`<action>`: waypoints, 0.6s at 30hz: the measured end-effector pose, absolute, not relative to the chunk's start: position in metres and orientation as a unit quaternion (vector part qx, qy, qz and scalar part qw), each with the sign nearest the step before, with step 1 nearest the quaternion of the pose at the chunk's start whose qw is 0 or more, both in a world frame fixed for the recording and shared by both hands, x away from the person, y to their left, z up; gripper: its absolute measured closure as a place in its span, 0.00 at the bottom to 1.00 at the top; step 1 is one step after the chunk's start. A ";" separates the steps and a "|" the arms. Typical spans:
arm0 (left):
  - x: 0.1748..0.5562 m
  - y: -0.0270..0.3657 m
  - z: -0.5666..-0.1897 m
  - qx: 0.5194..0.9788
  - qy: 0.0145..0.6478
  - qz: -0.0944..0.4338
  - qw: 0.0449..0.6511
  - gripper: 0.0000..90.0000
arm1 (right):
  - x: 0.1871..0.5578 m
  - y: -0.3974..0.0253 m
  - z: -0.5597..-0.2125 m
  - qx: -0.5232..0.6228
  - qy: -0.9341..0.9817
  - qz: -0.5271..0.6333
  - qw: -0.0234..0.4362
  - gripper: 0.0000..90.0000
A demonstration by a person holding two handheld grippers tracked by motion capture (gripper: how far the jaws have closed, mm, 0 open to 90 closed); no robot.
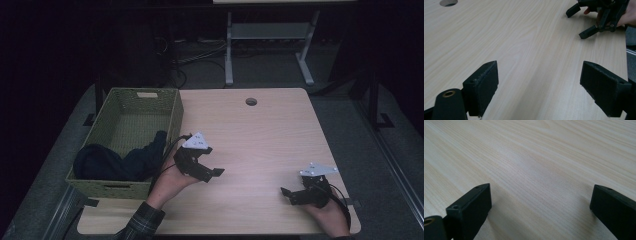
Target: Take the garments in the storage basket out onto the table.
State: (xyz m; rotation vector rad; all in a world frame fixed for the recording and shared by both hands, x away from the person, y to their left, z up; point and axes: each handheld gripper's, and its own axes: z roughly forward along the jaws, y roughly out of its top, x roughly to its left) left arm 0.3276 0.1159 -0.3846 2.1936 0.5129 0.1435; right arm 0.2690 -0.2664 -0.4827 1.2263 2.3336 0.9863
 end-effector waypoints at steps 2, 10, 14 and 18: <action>0.330 0.116 -0.383 0.878 0.204 0.051 0.431 0.16 | 0.269 -0.267 -0.483 0.429 0.818 0.346 0.164 0.04; 0.338 0.119 -0.374 0.882 0.193 0.036 0.428 0.16 | 0.269 -0.267 -0.483 0.429 0.818 0.346 0.164 0.04; 0.341 0.124 -0.366 0.885 0.191 0.039 0.423 0.16 | 0.269 -0.266 -0.483 0.430 0.818 0.346 0.163 0.04; 0.343 0.129 -0.357 0.885 0.192 0.039 0.423 0.16 | 0.269 -0.266 -0.483 0.430 0.818 0.346 0.164 0.04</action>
